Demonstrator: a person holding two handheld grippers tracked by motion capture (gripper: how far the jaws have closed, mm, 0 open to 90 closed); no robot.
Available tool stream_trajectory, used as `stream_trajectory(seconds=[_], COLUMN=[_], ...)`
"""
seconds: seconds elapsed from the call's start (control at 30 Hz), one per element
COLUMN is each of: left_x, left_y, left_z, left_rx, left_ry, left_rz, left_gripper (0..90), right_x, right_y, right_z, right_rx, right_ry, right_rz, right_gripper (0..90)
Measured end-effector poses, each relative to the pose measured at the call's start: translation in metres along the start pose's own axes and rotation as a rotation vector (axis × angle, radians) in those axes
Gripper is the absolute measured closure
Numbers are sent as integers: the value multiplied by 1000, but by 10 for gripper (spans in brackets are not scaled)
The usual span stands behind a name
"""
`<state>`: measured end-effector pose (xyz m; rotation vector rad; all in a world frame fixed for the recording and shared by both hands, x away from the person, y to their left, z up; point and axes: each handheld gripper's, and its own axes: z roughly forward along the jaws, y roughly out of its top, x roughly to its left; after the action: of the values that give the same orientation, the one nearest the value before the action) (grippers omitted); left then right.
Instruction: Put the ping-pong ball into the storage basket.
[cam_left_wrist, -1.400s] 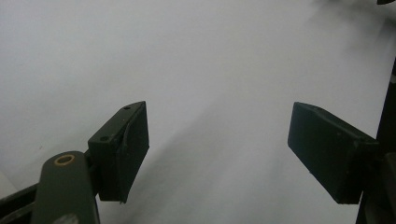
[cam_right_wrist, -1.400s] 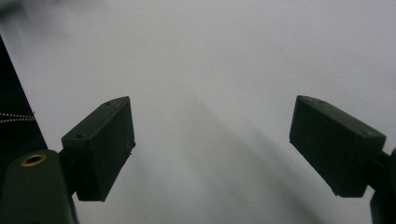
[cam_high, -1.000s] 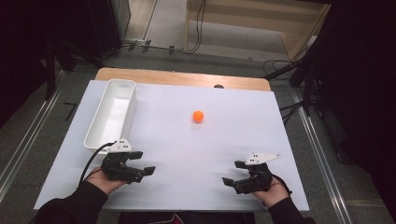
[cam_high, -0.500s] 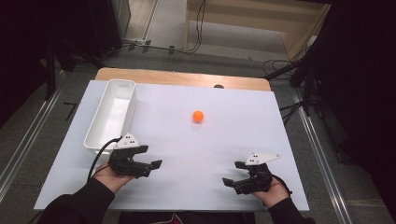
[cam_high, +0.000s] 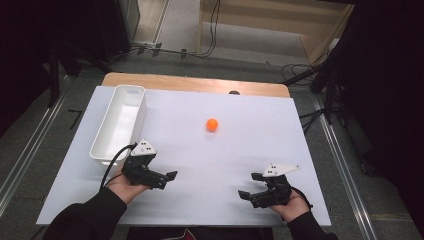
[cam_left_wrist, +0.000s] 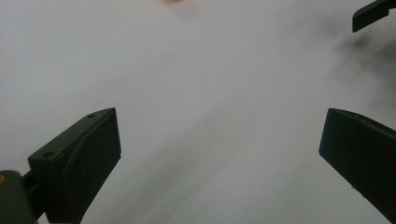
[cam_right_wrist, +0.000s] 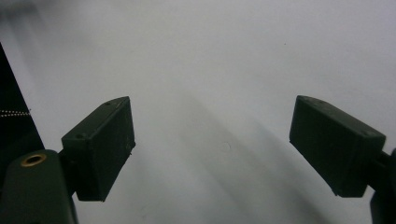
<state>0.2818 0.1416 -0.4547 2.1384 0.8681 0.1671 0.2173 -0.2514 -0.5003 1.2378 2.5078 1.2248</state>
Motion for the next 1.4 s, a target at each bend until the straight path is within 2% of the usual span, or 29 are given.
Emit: stream_trajectory(seconds=[0.07, 0.1, 0.23, 0.33, 0.53, 0.63, 0.67, 0.9, 0.97, 1.03, 1.13, 1.23, 1.3, 1.4], left_x=[0, 1, 0, -1, -2, -4, -4, -6, -6, -6, -6, -6, -7, -7], left_y=[1, 2, 5, 9, 13, 15, 15, 18, 21, 23, 26, 28, 30, 31], left_z=[1, 2, 4, 8, 14, 19, 19, 22, 23, 24, 24, 25, 27, 30], left_rx=[-9, -18, -30, -19, -1, 7, 7, -23, -15, -19, -39, -31, -15, -22], left_ry=[-7, -43, -42, -21, -15, -1, -1, -24, -8, -3, -17, -17, -6, -1], left_rz=[-1, 9, 19, 19, 26, -14, -14, 8, 21, 17, 18, 28, 50, 52], left_gripper=[0, 0, 0, 0, 0, 0, 0, 0, 0, 0, 0, 0, 6, 14], right_x=[0, 0, 0, 0, 0, -1, -1, -1, -1, -1, -1, -1, -1, -1], right_y=[0, 0, 0, 0, 0, 0, 0, 0, 0, 0, 0, 0, 0, 0], right_z=[0, 0, 0, 0, 0, -1, -1, 0, 0, 0, 0, -1, -1, -1], right_rx=[0, -1, 0, 0, -6, -12, -12, -10, -10, -9, -10, -9, -12, -10], right_ry=[0, 1, 0, -2, -4, -9, -9, -6, -8, -8, -6, -5, -8, -7], right_rz=[1, 2, 1, 4, -1, 5, 5, 5, 4, 4, 2, 3, 2, 4], right_gripper=[129, 129, 129, 129, 129, 129, 129, 129, 129, 129, 129, 129, 129, 129])
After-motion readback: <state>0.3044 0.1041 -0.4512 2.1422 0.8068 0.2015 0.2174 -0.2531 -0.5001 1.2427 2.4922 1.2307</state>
